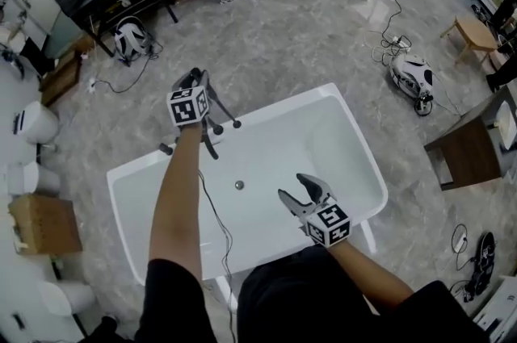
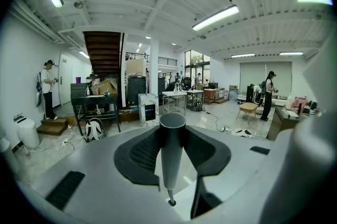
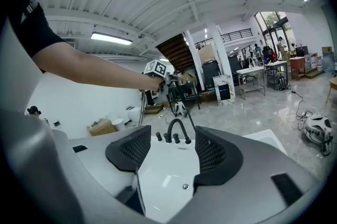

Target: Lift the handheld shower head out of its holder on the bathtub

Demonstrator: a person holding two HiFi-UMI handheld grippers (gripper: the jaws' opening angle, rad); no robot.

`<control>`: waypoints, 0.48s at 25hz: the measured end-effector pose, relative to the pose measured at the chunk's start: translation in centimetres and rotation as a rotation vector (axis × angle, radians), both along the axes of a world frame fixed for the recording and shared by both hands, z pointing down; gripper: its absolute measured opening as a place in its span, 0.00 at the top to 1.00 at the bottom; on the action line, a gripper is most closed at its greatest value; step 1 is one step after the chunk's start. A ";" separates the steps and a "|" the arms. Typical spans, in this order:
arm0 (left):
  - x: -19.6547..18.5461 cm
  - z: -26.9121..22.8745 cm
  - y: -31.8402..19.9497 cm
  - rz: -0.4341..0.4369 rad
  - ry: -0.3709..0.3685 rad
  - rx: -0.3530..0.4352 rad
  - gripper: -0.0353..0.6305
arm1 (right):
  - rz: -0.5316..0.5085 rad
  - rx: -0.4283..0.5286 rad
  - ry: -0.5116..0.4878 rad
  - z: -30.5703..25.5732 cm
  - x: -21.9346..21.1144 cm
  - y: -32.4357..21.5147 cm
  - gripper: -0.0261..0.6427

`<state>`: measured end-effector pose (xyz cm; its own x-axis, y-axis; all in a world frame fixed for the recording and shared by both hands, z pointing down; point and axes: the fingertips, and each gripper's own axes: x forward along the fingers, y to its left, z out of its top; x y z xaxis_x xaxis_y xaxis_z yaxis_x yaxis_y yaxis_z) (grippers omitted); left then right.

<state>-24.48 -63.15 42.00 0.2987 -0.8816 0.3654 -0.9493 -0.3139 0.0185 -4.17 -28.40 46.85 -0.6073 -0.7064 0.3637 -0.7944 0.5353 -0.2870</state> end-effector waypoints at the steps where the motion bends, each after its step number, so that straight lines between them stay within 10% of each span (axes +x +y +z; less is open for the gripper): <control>1: 0.1 -1.2 0.2 0.005 0.001 0.012 0.76 | -0.001 0.007 0.003 -0.4 0.0 0.2 0.59; 12: 2.7 -10.9 4.4 0.072 -0.037 0.109 0.75 | -0.015 0.096 -0.003 -4.7 -0.6 1.5 0.62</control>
